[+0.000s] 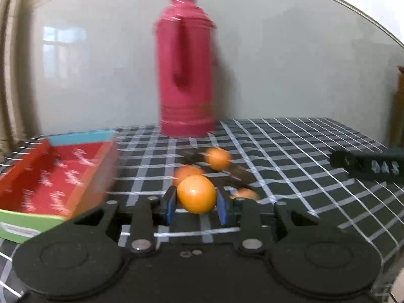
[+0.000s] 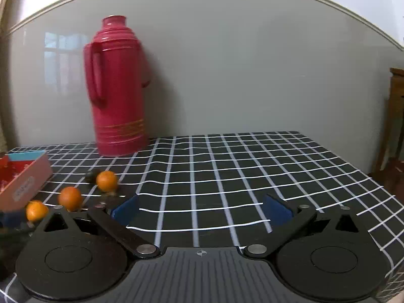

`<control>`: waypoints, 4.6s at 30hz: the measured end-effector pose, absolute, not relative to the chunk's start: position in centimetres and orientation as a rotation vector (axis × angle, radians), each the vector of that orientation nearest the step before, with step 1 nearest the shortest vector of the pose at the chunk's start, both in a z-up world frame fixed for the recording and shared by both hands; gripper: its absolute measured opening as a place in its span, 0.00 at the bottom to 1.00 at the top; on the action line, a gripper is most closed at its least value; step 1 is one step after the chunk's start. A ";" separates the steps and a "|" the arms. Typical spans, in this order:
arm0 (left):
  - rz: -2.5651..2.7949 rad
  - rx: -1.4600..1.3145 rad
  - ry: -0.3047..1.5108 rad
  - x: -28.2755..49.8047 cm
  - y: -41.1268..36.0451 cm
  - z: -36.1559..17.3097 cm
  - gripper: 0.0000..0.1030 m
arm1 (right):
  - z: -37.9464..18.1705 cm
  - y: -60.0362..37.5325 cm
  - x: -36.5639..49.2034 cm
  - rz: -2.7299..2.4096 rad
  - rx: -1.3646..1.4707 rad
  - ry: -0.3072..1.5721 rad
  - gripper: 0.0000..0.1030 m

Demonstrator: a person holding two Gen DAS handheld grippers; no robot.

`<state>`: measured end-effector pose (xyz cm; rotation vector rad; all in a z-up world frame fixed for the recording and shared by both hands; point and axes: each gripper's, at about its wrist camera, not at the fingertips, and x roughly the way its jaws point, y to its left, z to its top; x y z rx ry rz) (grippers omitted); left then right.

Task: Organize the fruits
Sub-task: 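Lower the orange into the box and open the left tool, then grasp a carrot chunk with the right tool, then move the carrot chunk over the box and open the right tool, then close the left tool around the mottled brown-orange fruit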

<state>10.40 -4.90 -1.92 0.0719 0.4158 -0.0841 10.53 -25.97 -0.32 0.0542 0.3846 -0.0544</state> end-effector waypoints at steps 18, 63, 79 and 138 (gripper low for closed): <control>0.185 0.034 0.304 9.9 7.9 -0.5 0.94 | -1.6 -16.3 11.6 0.152 -0.044 0.406 1.00; 0.272 -0.045 0.324 5.9 15.0 0.1 0.94 | -4.1 -5.8 14.9 0.264 -0.024 0.465 0.23; 0.344 -0.062 0.348 4.6 18.4 0.0 0.94 | -2.3 1.1 11.2 0.489 -0.066 0.237 0.24; -0.193 0.031 0.521 12.6 -9.2 -4.0 0.78 | -0.1 -29.2 7.7 -0.126 0.098 0.193 0.97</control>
